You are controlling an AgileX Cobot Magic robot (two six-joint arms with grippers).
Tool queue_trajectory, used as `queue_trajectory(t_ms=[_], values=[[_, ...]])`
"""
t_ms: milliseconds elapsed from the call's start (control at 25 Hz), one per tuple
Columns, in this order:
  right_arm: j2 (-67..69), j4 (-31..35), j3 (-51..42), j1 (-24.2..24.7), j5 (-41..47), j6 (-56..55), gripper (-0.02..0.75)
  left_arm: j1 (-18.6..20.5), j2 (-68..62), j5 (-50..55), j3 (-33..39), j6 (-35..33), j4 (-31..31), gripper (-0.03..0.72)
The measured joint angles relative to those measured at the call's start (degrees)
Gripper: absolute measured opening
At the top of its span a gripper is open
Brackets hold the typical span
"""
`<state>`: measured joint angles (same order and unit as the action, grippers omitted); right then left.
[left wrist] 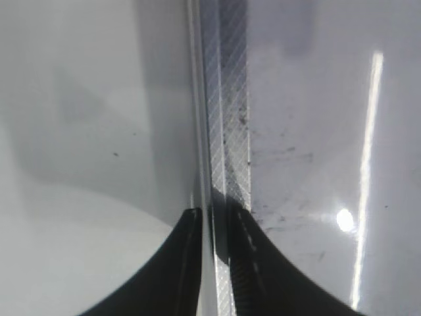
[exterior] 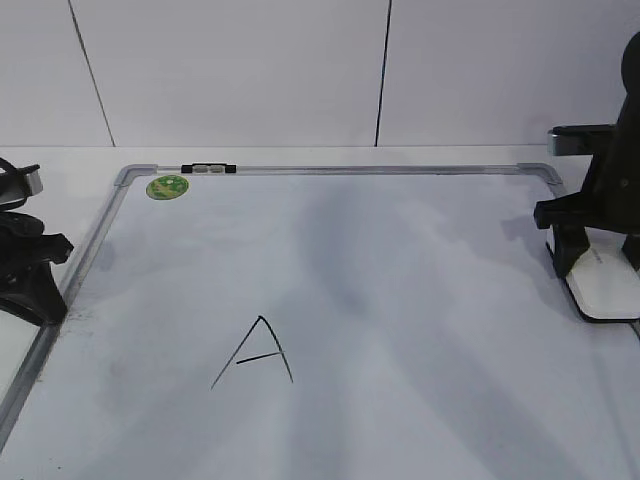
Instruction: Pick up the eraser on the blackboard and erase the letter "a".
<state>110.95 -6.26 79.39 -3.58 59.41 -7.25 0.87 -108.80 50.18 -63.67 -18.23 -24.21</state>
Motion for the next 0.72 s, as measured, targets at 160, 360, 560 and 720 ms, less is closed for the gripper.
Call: queue_trajectory(t_ms=[160,360,560,720], values=[[0.0,-0.13,0.0,0.74,0.0,0.78,0.564,0.0,0.0,0.0,0.0,0.0,0.0,0.107],[0.0,-0.22,0.0,0.74,-0.13,1.67,0.564,0.0,0.0,0.0,0.0,0.0,0.0,0.108],[0.0,-0.22,0.0,0.74,-0.76,2.14,0.564,0.0,0.0,0.0,0.0,0.0,0.0,0.108],[0.0,-0.22,0.0,0.74,-1.03,2.27,0.564,0.0,0.0,0.0,0.0,0.0,0.0,0.108]])
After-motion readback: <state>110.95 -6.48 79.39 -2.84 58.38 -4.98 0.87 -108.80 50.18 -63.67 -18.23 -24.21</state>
